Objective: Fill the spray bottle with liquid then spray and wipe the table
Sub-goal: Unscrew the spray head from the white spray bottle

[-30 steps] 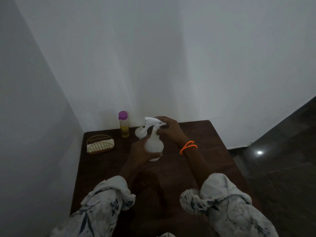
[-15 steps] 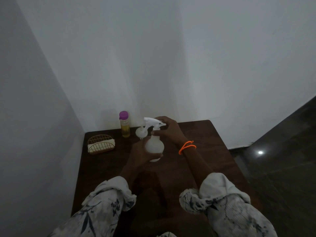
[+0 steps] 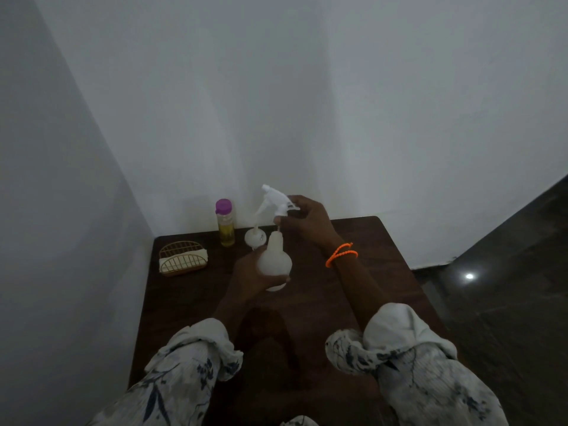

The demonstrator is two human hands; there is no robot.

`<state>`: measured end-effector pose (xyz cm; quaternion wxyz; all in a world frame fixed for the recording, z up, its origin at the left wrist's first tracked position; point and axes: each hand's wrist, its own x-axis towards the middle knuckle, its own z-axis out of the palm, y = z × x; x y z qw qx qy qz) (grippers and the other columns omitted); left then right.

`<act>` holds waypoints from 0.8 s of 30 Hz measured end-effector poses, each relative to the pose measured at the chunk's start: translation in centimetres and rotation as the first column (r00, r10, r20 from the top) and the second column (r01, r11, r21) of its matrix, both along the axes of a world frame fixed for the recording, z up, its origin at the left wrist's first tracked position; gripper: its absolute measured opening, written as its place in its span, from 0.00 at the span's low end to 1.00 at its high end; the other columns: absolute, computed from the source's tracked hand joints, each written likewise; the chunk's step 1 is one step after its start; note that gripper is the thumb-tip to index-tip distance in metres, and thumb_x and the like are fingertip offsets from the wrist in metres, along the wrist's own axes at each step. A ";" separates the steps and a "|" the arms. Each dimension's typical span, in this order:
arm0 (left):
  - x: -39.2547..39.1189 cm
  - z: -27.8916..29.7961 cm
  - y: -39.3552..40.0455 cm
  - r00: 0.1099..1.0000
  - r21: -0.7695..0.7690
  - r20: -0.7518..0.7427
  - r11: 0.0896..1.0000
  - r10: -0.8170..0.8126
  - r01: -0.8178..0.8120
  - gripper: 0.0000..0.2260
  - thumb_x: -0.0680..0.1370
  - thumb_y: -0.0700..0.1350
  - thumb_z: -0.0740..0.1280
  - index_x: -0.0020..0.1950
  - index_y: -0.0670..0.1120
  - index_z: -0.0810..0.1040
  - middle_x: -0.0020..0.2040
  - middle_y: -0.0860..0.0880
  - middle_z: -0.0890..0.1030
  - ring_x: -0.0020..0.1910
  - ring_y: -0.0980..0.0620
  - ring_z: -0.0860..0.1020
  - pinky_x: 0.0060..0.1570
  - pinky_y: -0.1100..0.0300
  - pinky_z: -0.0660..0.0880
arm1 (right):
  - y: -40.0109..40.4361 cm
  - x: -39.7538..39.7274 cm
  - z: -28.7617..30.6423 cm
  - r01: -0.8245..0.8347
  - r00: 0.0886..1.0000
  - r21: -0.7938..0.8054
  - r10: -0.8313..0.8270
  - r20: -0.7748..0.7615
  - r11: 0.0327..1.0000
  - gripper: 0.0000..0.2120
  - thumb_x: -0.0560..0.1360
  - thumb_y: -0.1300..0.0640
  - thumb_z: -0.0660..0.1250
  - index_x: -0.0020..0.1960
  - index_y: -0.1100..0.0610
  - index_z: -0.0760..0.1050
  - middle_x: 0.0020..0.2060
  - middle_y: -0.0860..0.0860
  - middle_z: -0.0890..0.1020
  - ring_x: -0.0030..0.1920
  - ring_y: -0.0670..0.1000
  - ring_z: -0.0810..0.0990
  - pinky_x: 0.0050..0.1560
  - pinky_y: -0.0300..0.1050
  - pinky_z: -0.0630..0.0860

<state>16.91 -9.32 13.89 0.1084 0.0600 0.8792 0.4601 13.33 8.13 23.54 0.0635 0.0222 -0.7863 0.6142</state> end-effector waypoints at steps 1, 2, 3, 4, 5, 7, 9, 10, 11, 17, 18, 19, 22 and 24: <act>-0.1 0.0 0.0 1.000 -0.002 0.004 1.000 0.006 -0.006 0.48 0.62 0.59 0.82 0.76 0.46 0.66 0.73 0.46 0.72 0.70 0.49 0.71 0.66 0.54 0.71 | -0.1 -0.2 0.6 0.019 1.000 -0.043 -0.020 -0.009 0.999 0.19 0.68 0.66 0.79 0.57 0.64 0.80 0.48 0.59 0.86 0.45 0.52 0.86 0.44 0.44 0.83; -0.1 0.1 0.0 1.000 -0.008 0.003 1.000 0.011 -0.011 0.48 0.62 0.59 0.82 0.77 0.46 0.66 0.74 0.46 0.71 0.70 0.48 0.71 0.67 0.53 0.71 | -0.1 -0.4 1.1 0.035 0.999 -0.077 -0.037 -0.016 0.996 0.19 0.68 0.66 0.79 0.58 0.64 0.80 0.47 0.59 0.86 0.44 0.51 0.85 0.44 0.45 0.83; -0.2 0.1 0.0 1.000 -0.014 0.001 1.000 0.013 -0.013 0.48 0.62 0.59 0.82 0.77 0.46 0.66 0.74 0.46 0.71 0.71 0.48 0.71 0.67 0.52 0.71 | -0.1 -0.7 1.5 0.049 0.998 -0.103 -0.052 -0.023 0.993 0.19 0.68 0.66 0.79 0.57 0.63 0.81 0.46 0.60 0.85 0.44 0.52 0.85 0.44 0.48 0.83; -0.2 0.2 0.0 1.000 -0.021 -0.004 1.000 0.014 -0.014 0.48 0.62 0.59 0.82 0.77 0.47 0.66 0.74 0.46 0.71 0.71 0.48 0.71 0.67 0.52 0.71 | -0.1 -0.9 2.0 0.058 0.997 -0.123 -0.063 -0.034 0.991 0.19 0.68 0.65 0.79 0.57 0.63 0.81 0.46 0.61 0.85 0.43 0.54 0.84 0.45 0.52 0.84; -0.3 0.1 0.0 1.000 -0.032 -0.005 0.999 0.011 -0.011 0.48 0.62 0.60 0.82 0.76 0.47 0.66 0.74 0.46 0.71 0.70 0.48 0.71 0.67 0.52 0.71 | 0.0 -1.1 2.5 0.064 0.996 -0.144 -0.072 -0.046 0.987 0.19 0.68 0.65 0.79 0.57 0.63 0.80 0.46 0.63 0.84 0.43 0.56 0.84 0.46 0.55 0.84; -0.3 0.0 -0.1 1.000 -0.049 -0.009 0.999 -0.001 0.001 0.47 0.61 0.60 0.82 0.76 0.47 0.67 0.73 0.47 0.72 0.70 0.49 0.72 0.67 0.52 0.71 | 0.1 -1.5 3.7 0.078 0.993 -0.192 -0.093 -0.072 0.978 0.19 0.68 0.66 0.79 0.57 0.64 0.80 0.45 0.63 0.83 0.42 0.57 0.83 0.45 0.56 0.83; -0.3 -0.4 -0.2 1.000 -0.046 -0.014 0.999 0.001 -0.001 0.47 0.61 0.60 0.82 0.75 0.48 0.69 0.72 0.48 0.73 0.69 0.50 0.72 0.67 0.52 0.72 | 0.1 -1.8 5.2 0.090 0.987 -0.224 -0.117 -0.109 0.970 0.19 0.68 0.67 0.79 0.58 0.66 0.79 0.45 0.63 0.83 0.42 0.57 0.83 0.44 0.54 0.83; -0.3 -0.6 -0.3 1.000 -0.042 -0.015 0.999 0.003 -0.004 0.46 0.60 0.60 0.82 0.74 0.48 0.69 0.71 0.48 0.74 0.68 0.50 0.73 0.67 0.51 0.73 | 0.2 -1.9 6.0 0.095 0.984 -0.231 -0.127 -0.128 0.968 0.20 0.68 0.67 0.79 0.58 0.65 0.80 0.45 0.65 0.82 0.42 0.57 0.83 0.44 0.54 0.83; -0.2 -0.7 -0.4 1.000 -0.037 -0.018 0.999 0.003 -0.003 0.46 0.60 0.60 0.82 0.73 0.48 0.70 0.70 0.48 0.75 0.68 0.50 0.73 0.67 0.51 0.73 | 0.3 -2.1 6.7 0.097 0.980 -0.231 -0.134 -0.147 0.968 0.20 0.67 0.66 0.79 0.58 0.65 0.80 0.46 0.66 0.82 0.42 0.58 0.83 0.44 0.55 0.83; 0.1 -1.9 -0.9 0.999 0.002 -0.010 0.999 0.036 -0.036 0.43 0.60 0.57 0.83 0.72 0.50 0.72 0.68 0.51 0.77 0.66 0.51 0.75 0.65 0.49 0.75 | 1.4 -2.8 9.2 0.093 0.958 -0.132 -0.125 -0.257 0.987 0.21 0.66 0.63 0.80 0.58 0.60 0.81 0.46 0.60 0.85 0.43 0.62 0.84 0.47 0.58 0.84; 0.1 -2.1 -1.0 0.999 0.004 -0.002 0.999 0.038 -0.038 0.42 0.60 0.56 0.84 0.72 0.50 0.73 0.67 0.51 0.77 0.66 0.51 0.75 0.64 0.49 0.75 | 1.6 -2.9 9.3 0.088 0.957 -0.127 -0.119 -0.263 0.988 0.21 0.67 0.63 0.80 0.58 0.60 0.81 0.46 0.58 0.85 0.43 0.61 0.84 0.47 0.58 0.83; 0.2 -2.3 -1.1 0.999 0.003 0.010 0.999 0.039 -0.039 0.42 0.60 0.55 0.84 0.71 0.50 0.73 0.67 0.51 0.77 0.66 0.51 0.75 0.64 0.49 0.75 | 1.7 -3.0 9.4 0.085 0.958 -0.126 -0.116 -0.263 0.988 0.21 0.67 0.63 0.80 0.58 0.60 0.81 0.46 0.57 0.85 0.43 0.59 0.84 0.47 0.56 0.83; 0.2 -3.1 -1.5 0.998 0.011 0.041 0.999 0.050 -0.051 0.41 0.60 0.55 0.84 0.70 0.51 0.73 0.66 0.52 0.77 0.66 0.52 0.74 0.64 0.48 0.74 | 2.2 -3.2 9.0 0.095 0.964 -0.117 -0.121 -0.236 0.989 0.20 0.68 0.65 0.79 0.59 0.61 0.81 0.45 0.55 0.85 0.43 0.54 0.84 0.46 0.52 0.83; 0.2 -3.3 -1.8 0.996 0.009 0.055 0.997 0.075 -0.076 0.41 0.59 0.56 0.84 0.70 0.54 0.73 0.66 0.53 0.77 0.66 0.52 0.74 0.64 0.49 0.74 | 2.5 -3.3 8.1 0.110 0.972 -0.099 -0.128 -0.199 0.989 0.20 0.68 0.65 0.79 0.59 0.61 0.81 0.45 0.55 0.85 0.42 0.54 0.84 0.45 0.51 0.83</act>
